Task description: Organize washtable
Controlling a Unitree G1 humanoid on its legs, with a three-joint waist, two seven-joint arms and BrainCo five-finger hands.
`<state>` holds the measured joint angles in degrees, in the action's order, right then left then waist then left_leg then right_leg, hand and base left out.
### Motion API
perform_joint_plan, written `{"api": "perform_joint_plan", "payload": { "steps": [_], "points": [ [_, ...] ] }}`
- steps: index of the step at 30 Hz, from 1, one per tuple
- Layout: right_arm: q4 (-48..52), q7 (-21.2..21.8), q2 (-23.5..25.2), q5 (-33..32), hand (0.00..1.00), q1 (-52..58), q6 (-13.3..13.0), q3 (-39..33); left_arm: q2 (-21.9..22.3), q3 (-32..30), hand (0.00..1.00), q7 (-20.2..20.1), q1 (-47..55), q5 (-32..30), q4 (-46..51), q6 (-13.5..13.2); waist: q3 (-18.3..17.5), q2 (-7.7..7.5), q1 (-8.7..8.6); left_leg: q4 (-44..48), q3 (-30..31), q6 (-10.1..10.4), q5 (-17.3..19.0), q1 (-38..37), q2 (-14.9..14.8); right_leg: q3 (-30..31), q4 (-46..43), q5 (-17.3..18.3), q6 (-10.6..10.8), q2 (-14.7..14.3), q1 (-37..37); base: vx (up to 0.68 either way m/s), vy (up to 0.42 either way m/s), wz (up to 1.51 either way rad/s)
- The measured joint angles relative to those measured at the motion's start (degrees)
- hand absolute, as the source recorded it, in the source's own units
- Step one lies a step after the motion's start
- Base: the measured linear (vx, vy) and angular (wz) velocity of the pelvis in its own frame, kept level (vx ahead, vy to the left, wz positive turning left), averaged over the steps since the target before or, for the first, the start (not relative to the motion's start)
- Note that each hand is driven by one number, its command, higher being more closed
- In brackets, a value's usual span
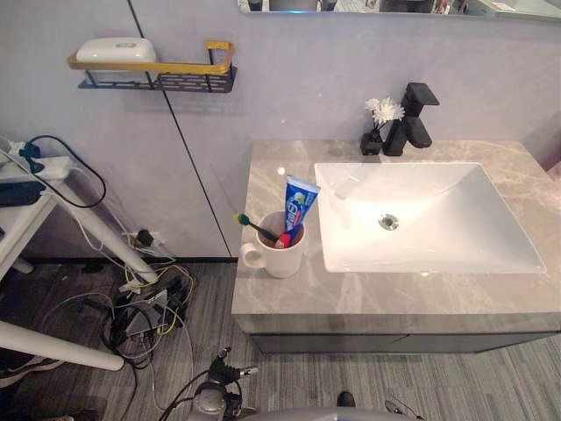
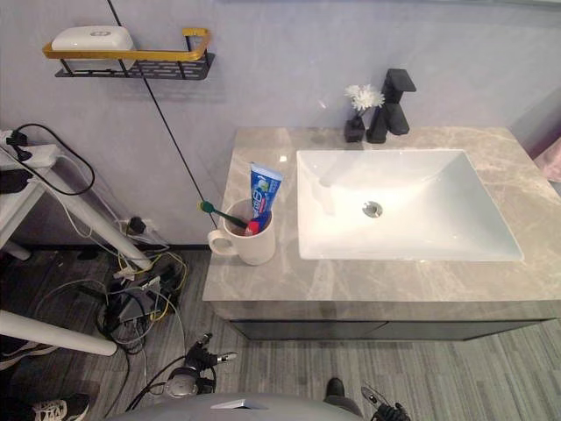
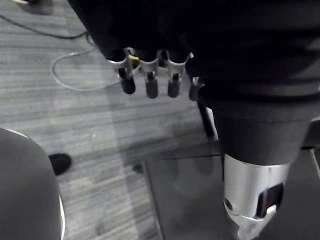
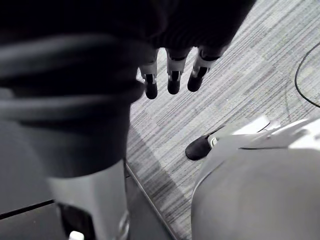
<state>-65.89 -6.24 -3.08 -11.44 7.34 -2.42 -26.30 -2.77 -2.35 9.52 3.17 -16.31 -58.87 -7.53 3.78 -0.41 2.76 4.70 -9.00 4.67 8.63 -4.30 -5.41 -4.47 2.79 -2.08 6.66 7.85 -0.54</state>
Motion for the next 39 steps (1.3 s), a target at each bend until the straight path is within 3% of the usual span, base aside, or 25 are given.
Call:
{"api": "perform_joint_plan", "payload": {
  "steps": [3,11,14,15,22,27,29,30,34,39],
  "points": [
    [-0.1,0.0,-0.37,1.48,0.0,0.0,0.01,1.18,0.05,-0.87,0.0,0.14,-0.16,2.91,-1.01,0.04,0.0,0.0,-0.06,-0.01,0.59,-0.06,-0.04,-0.17,0.25,-0.99,0.22,0.0,0.0,0.33,-0.77,0.02,0.014,0.13],
    [-0.24,-0.06,-0.88,1.53,0.0,-0.29,-0.82,4.45,0.21,-8.5,0.0,2.62,1.51,19.2,-0.58,0.21,0.0,-0.05,-0.19,-0.58,1.27,-0.15,-0.68,-0.16,0.27,-1.69,0.23,0.0,-0.01,0.38,-0.95,-0.01,-0.001,0.04],
    [-0.33,-0.33,-1.61,1.97,0.0,-0.22,-1.27,8.62,1.12,-10.84,0.0,4.78,4.68,26.48,12.1,-0.09,-0.12,-0.23,-0.1,-1.24,1.77,-0.12,-1.35,-0.06,0.26,-2.25,0.23,-0.01,-0.02,0.39,-0.9,-0.02,-0.009,0.11],
    [-0.31,-0.41,-2.12,1.99,0.0,-0.23,-1.39,10.6,1.24,-12.43,0.0,6.09,5.49,28.67,21.5,-0.7,-0.17,-0.25,0.21,-1.81,2.07,-0.05,-1.79,-0.05,0.26,-2.51,0.23,-0.03,-0.04,0.37,-0.8,-0.02,-0.01,0.08],
    [-0.25,-0.25,-3.06,1.99,0.0,0.11,-2.24,13.32,2.66,-19.83,0.0,11.19,5.6,31.4,48.02,-4.75,-0.47,0.23,0.86,-2.22,1.98,-0.05,-2.02,-0.01,0.28,-2.49,0.79,-0.42,-0.13,0.35,-0.77,0.0,-0.001,0.01],
    [-1.22,0.13,-3.18,1.95,0.0,0.27,-2.67,13.83,2.99,-17.92,0.0,12.86,5.7,30.43,66.62,-6.5,-0.54,0.12,1.1,-1.52,2.15,-0.04,-2.01,0.31,0.36,-2.43,0.77,-0.45,-0.13,0.52,-0.88,0.0,0.001,0.01],
    [-1.63,0.48,-3.2,1.88,0.0,0.31,-3.57,13.81,2.91,-13.89,0.0,12.1,5.69,28.11,76.26,-9.22,-0.56,0.09,1.16,-1.0,2.42,-0.04,-2.01,1.06,0.39,-2.44,0.5,-0.44,-0.13,0.59,-0.34,-0.02,-0.001,0.05],
    [-1.63,0.63,-3.21,1.87,0.0,0.38,-3.67,13.79,2.92,-12.71,1.0,11.94,5.67,27.91,78.12,-9.73,-0.54,0.12,1.16,-0.84,2.42,-0.04,-2.01,1.12,0.39,-2.4,0.42,-0.44,-0.13,0.6,-0.29,-0.03,-0.006,0.0],
    [-1.7,1.23,-3.47,1.81,0.0,1.53,-4.38,13.64,3.55,-4.59,1.0,10.11,5.65,27.06,84.59,-12.47,-0.88,0.75,1.1,-0.32,2.4,-0.05,-1.96,1.37,0.31,-2.14,-0.11,-0.4,-0.13,0.56,0.05,-0.05,-0.004,-0.02],
    [-1.77,1.27,-3.66,1.79,0.0,2.34,-4.53,13.71,4.21,1.48,1.0,6.1,5.66,27.27,87.22,-13.11,-1.21,1.13,1.06,0.18,2.4,-0.07,-1.94,1.96,0.24,-1.92,-0.31,-0.42,-0.12,0.52,0.53,-0.04,-0.003,-0.01]
  ]
}}
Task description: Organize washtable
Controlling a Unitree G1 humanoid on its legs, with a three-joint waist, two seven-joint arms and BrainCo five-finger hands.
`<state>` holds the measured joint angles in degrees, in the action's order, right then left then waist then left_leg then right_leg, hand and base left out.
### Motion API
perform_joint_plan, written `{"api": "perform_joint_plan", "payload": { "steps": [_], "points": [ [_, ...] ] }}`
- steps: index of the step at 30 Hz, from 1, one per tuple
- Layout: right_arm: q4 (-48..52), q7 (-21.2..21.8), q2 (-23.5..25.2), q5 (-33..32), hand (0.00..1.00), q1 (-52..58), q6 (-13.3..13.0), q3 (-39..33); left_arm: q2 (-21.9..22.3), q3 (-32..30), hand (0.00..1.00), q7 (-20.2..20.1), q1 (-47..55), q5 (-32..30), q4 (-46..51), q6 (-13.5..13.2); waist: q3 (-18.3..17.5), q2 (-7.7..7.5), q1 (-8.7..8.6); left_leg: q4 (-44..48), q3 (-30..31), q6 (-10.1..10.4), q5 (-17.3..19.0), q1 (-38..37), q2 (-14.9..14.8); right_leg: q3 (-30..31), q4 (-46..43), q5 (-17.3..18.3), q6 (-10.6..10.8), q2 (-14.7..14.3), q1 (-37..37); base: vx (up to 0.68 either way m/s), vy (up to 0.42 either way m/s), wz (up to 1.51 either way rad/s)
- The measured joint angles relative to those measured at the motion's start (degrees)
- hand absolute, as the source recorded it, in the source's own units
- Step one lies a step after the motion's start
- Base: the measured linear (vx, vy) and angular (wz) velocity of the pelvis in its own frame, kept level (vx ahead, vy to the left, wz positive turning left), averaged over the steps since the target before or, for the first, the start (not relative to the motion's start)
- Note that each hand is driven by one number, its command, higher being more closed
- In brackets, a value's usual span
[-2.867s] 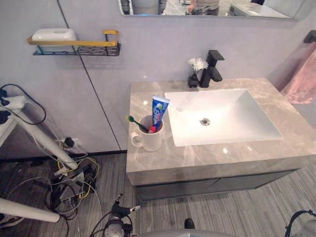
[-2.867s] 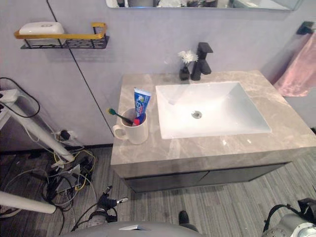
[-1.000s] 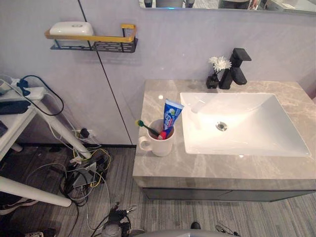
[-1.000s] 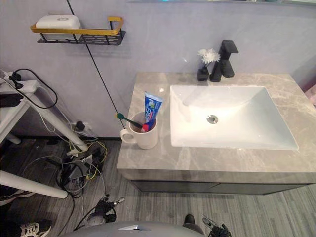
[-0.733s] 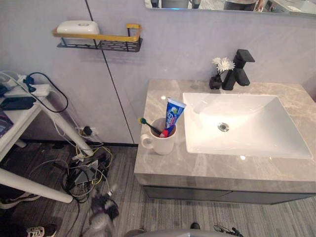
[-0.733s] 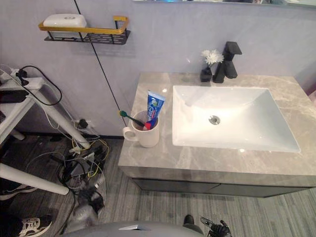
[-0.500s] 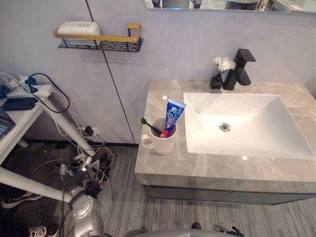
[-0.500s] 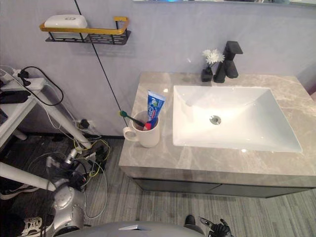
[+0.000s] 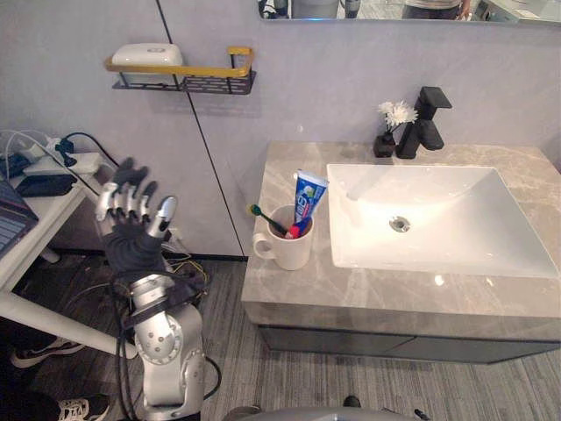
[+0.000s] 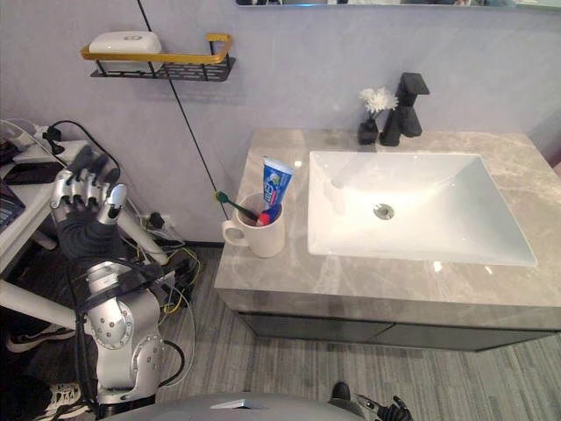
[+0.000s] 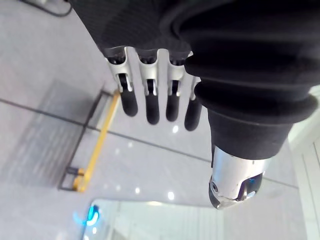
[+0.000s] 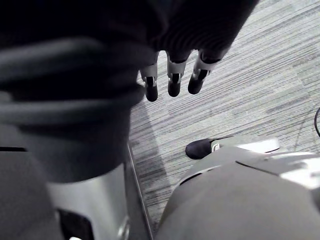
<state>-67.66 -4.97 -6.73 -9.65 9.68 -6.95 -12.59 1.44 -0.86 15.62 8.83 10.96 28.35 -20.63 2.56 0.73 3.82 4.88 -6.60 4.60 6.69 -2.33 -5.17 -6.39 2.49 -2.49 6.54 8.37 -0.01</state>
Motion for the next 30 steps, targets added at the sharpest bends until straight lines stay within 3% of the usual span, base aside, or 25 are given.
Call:
{"api": "perform_joint_plan", "payload": {
  "steps": [15,24,30],
  "points": [
    [-0.36,-0.11,-0.25,-0.46,0.0,0.81,-0.05,2.66,-4.03,15.77,1.0,-9.14,0.06,6.62,0.46,0.05,-1.72,-0.77,0.12,0.32,0.16,0.0,-0.03,1.12,0.01,-0.15,-0.15,-0.21,0.09,0.03,0.85,0.0,0.0,0.0],
    [-0.37,-0.11,-1.23,-0.44,0.0,0.55,0.04,6.23,-8.56,22.76,1.0,-13.12,0.69,8.84,-11.42,2.18,-2.72,-0.92,0.01,0.17,0.74,-0.01,-0.06,0.93,-0.05,-0.97,0.75,-0.55,-0.11,-0.06,0.01,-0.01,-0.003,0.03],
    [-0.37,-0.13,-1.24,-0.45,0.0,0.32,0.04,6.31,-9.09,25.13,1.0,-15.12,0.86,8.84,-15.79,3.36,-2.75,-0.94,-0.05,-0.28,0.78,0.03,-0.16,0.93,-0.04,-1.17,1.48,-1.04,-0.06,-0.12,-0.09,0.0,0.0,0.0]
  ]
}}
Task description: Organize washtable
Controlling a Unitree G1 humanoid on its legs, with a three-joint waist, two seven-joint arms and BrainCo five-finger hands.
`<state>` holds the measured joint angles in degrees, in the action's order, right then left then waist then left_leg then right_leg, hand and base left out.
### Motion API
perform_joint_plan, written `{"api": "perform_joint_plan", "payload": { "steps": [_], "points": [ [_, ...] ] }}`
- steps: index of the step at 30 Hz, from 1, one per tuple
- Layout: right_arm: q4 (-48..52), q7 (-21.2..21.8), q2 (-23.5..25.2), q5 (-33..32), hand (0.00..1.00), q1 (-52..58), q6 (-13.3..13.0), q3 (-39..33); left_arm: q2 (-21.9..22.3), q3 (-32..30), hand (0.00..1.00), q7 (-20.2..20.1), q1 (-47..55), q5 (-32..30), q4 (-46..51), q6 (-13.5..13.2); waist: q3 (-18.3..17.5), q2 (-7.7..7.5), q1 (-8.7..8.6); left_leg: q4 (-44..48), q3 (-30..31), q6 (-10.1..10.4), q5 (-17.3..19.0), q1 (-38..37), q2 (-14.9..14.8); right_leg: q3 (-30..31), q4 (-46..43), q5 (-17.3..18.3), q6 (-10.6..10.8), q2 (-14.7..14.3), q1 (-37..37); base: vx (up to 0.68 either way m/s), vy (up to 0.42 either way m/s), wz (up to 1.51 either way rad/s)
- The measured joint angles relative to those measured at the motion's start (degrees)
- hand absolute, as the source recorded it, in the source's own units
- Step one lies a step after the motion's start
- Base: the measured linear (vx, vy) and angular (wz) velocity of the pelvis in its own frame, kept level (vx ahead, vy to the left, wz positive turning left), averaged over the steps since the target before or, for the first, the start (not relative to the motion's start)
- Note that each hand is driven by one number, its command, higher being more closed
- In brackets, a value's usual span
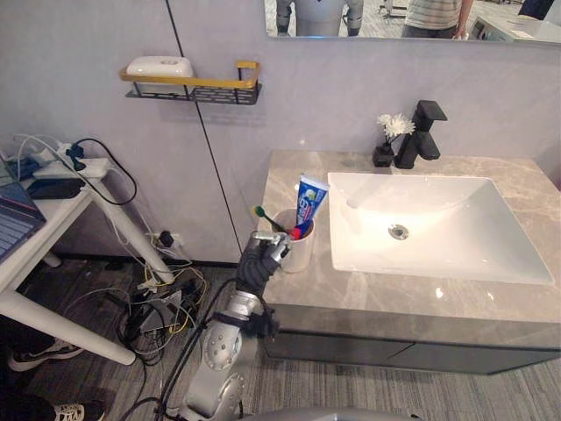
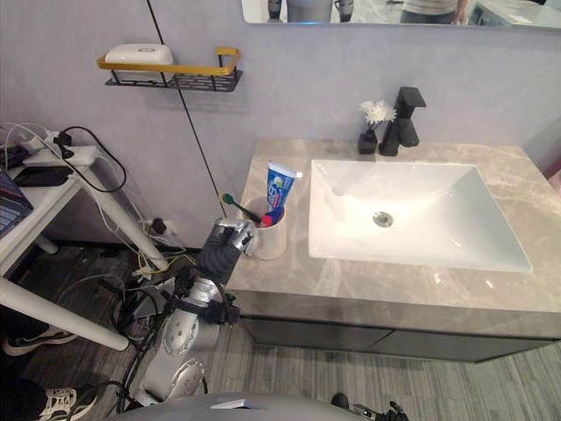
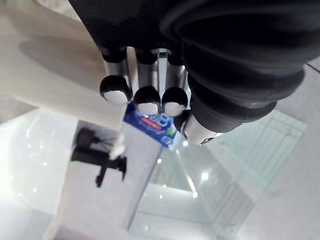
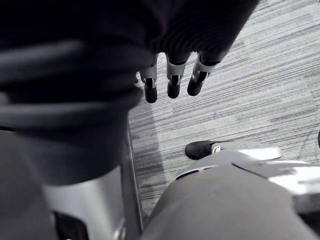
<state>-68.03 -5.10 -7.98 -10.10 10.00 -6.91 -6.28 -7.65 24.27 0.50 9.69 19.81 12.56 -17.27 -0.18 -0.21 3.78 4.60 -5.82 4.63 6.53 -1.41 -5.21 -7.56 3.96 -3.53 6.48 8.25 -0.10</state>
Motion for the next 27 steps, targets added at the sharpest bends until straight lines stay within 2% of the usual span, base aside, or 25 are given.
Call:
{"api": "perform_joint_plan", "payload": {
  "steps": [7,14,21,27],
  "points": [
    [0.0,-0.14,-0.26,-0.01,0.0,-0.39,0.0,1.46,-1.55,1.54,1.0,-1.42,-0.03,0.02,-3.34,1.31,-0.01,-0.18,-0.19,-0.52,0.07,0.01,-0.07,0.02,0.07,-0.63,1.16,-0.43,0.04,0.01,-0.44,0.03,0.002,0.02],
    [0.0,-0.22,-0.26,-0.03,0.0,-1.27,0.0,1.46,-1.77,2.23,1.0,-1.46,-0.1,0.11,-5.92,1.99,0.04,-0.26,-0.45,-0.55,0.13,0.0,-0.08,0.0,0.07,-0.76,1.17,-0.43,0.03,0.02,-0.53,0.0,0.001,0.01],
    [0.0,-0.58,-0.15,-0.05,0.0,-1.86,0.0,1.46,-1.7,2.65,1.0,-1.29,-0.3,0.2,-8.62,3.2,0.06,-0.28,-1.58,-1.3,-0.25,-0.05,-0.29,0.05,0.04,-0.38,1.21,-0.53,-0.07,-0.08,0.12,0.0,-0.001,-0.02],
    [0.01,-0.61,-0.15,-0.06,0.0,-2.08,0.0,1.45,-1.7,2.53,1.0,-1.03,-1.04,0.2,-10.79,3.35,0.1,-0.34,-1.58,-1.53,-0.88,-0.05,-0.28,0.03,0.05,0.26,1.23,-0.54,-0.05,-0.11,0.55,0.01,0.004,-0.04]
  ]
}}
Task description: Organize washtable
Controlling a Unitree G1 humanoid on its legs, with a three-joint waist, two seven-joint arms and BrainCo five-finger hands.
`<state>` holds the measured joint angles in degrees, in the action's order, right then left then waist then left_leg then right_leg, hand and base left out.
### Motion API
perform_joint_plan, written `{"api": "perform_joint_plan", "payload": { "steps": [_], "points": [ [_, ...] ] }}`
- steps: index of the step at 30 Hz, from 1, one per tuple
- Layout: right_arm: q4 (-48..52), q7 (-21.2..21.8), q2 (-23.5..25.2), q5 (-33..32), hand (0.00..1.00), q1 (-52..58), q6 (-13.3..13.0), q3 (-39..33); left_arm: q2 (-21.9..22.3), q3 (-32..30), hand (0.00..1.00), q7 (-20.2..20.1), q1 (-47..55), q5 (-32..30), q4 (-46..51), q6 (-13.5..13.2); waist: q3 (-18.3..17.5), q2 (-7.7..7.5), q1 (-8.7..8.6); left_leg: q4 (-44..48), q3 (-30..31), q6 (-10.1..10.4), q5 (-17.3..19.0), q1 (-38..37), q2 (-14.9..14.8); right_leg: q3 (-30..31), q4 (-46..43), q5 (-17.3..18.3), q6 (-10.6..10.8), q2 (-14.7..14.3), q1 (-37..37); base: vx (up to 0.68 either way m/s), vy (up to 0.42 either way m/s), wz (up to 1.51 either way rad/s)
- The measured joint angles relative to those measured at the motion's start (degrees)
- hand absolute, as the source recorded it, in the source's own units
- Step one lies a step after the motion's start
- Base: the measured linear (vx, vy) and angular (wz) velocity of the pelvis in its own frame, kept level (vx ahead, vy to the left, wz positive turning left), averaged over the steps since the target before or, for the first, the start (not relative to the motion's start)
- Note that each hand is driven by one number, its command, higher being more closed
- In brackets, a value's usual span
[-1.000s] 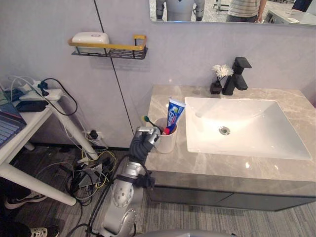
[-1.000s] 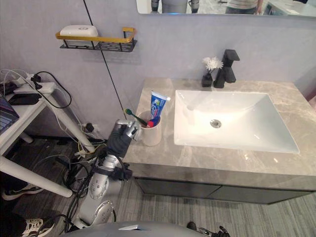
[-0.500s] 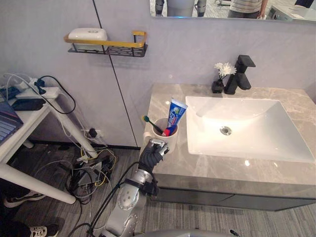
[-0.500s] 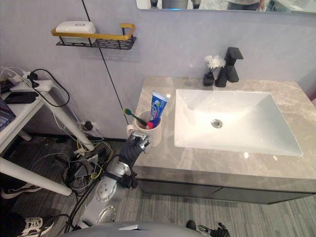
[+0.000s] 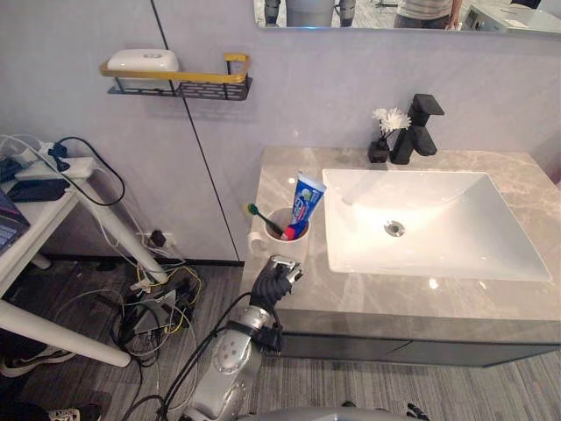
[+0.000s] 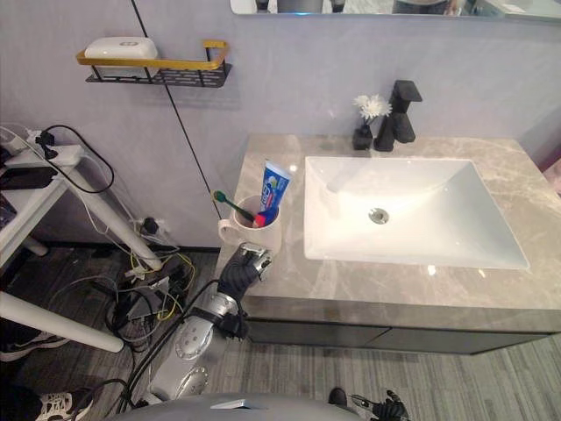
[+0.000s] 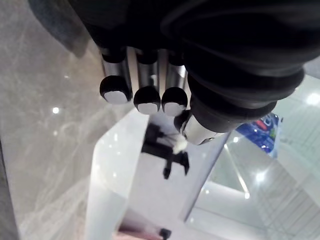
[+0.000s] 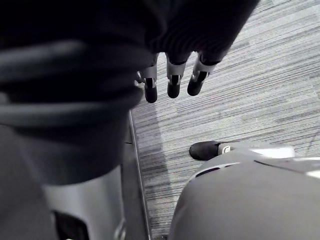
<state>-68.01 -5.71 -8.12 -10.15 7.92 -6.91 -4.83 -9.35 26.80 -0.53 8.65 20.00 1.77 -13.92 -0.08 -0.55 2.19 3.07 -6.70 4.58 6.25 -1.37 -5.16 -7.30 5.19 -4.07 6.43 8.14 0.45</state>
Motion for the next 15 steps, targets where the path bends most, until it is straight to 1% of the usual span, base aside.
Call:
{"api": "perform_joint_plan", "payload": {
  "steps": [6,8,15],
  "points": [
    [0.03,-0.06,0.08,-0.01,0.0,-0.08,0.0,-0.04,0.26,-0.06,1.0,0.31,-2.56,-0.04,-1.81,-0.01,0.08,-0.11,-0.07,-0.21,-0.44,0.0,0.0,-0.01,0.02,0.36,0.0,-0.04,0.04,0.01,0.34,0.0,0.002,-0.03],
    [0.07,-0.13,0.14,-0.02,0.0,-0.1,-0.01,-0.12,0.39,-0.06,1.0,1.14,-3.05,-0.05,-2.11,-0.01,0.17,-0.17,-0.14,-0.25,-0.52,0.0,0.0,-0.01,0.02,0.43,0.02,-0.04,0.04,0.0,0.41,0.0,0.0,0.0],
    [0.13,-0.58,0.28,-0.01,0.0,-0.2,0.0,-0.15,0.78,-1.49,1.0,2.15,-5.56,-0.2,-4.32,-0.24,0.62,-0.39,-0.31,-0.38,-0.71,0.0,0.0,-0.01,0.01,0.6,0.17,-0.04,0.05,-0.02,0.56,0.0,0.0,0.0]
  ]
}}
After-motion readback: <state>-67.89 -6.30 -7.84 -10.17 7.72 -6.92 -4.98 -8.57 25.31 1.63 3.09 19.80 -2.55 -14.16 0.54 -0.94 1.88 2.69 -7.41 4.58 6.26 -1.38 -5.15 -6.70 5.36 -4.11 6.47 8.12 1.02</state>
